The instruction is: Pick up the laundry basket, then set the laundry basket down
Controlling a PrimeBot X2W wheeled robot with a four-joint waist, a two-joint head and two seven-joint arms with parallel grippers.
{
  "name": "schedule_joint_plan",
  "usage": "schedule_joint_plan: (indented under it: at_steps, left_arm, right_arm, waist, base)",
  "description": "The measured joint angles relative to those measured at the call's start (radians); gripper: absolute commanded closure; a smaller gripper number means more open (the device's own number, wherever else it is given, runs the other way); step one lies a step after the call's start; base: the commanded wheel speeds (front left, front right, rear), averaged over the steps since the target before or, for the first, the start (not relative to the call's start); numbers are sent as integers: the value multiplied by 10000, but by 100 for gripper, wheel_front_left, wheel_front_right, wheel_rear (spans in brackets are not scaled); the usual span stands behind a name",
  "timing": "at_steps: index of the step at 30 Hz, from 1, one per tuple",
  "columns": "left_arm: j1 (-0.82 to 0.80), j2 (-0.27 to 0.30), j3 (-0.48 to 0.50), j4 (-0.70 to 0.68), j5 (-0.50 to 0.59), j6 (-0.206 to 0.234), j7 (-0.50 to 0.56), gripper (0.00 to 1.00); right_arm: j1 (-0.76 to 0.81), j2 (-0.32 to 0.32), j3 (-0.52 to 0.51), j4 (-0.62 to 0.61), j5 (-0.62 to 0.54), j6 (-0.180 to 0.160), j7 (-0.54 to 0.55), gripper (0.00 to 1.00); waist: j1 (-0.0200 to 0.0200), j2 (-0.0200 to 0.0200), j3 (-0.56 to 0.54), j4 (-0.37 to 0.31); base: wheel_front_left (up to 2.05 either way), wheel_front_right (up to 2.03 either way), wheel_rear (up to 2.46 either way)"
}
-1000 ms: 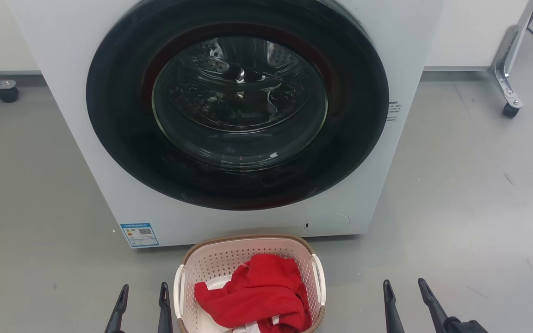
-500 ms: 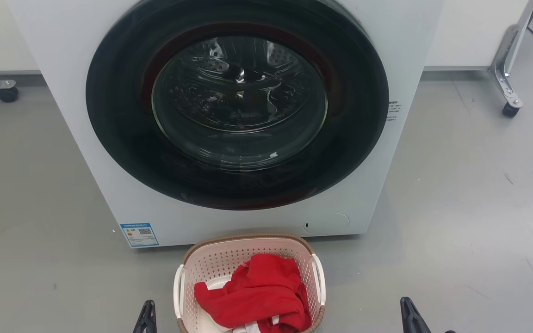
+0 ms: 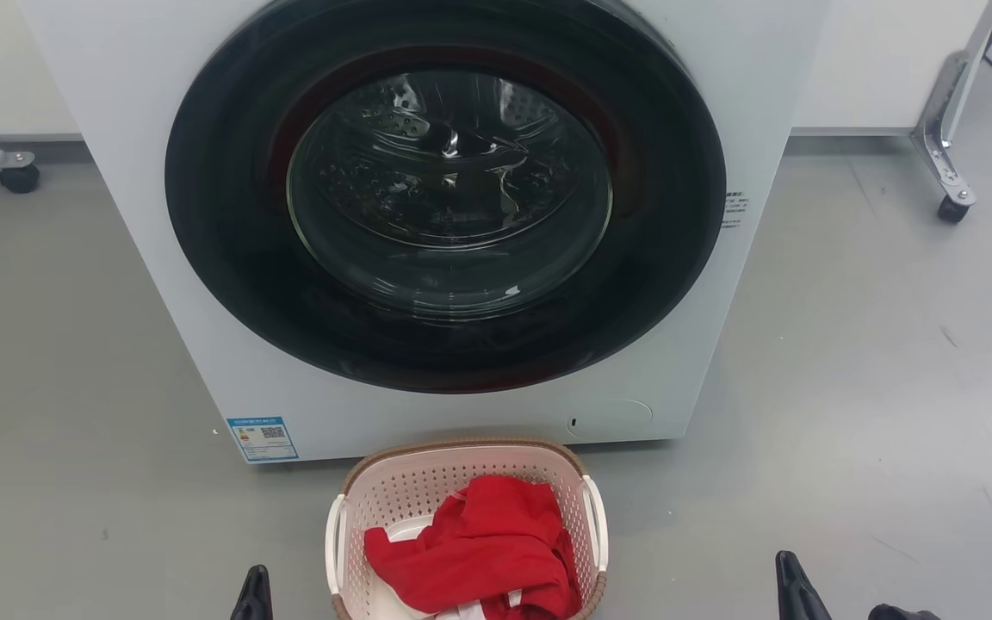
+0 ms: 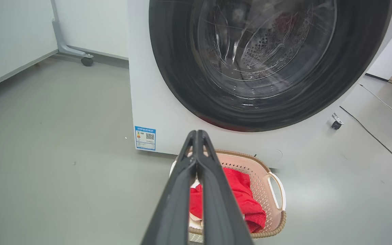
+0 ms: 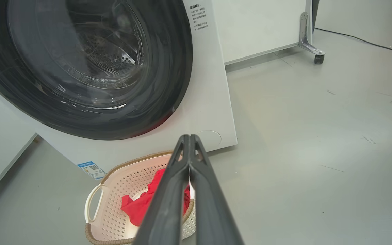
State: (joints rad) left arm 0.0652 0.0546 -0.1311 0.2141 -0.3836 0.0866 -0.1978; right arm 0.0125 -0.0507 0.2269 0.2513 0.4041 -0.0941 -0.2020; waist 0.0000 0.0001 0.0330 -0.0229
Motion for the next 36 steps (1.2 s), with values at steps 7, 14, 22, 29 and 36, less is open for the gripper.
schedule_joint_plan:
  at_steps: [7, 14, 22, 29, 36]
  left_arm:
    - [-85, -4, 209, 75, -1080, -174, 311, 100]
    - [-212, -8, 368, 117, -1927, -336, 556, 100]
    - [-294, -13, 587, 205, -3120, -533, 848, 100]
    - [-437, -19, 771, 270, -4159, -702, 1106, 100]
    - [-570, -25, 957, 351, -5110, -878, 1404, 100]
  right_arm:
    - [-45, 12, -318, 50, 1062, 199, 336, 100]
    - [-89, 21, -589, 81, 1910, 334, 581, 100]
    - [-241, 29, -940, 119, 3078, 516, 880, 100]
    - [-261, 35, -1241, 151, 4088, 731, 1151, 100]
    - [-412, 40, -1546, 194, 5072, 884, 1409, 100]
  waist:
    - [0, 0, -28, 20]
    - [0, 0, -51, 37]
    - [0, 0, -81, 58]
    - [0, 0, -108, 78]
    - [0, 0, -134, 97]
  base:
    - [0, 0, 0]
    - [0, 0, 0]
    - [0, 0, 0]
    - [0, 0, 0]
    - [0, 0, 0]
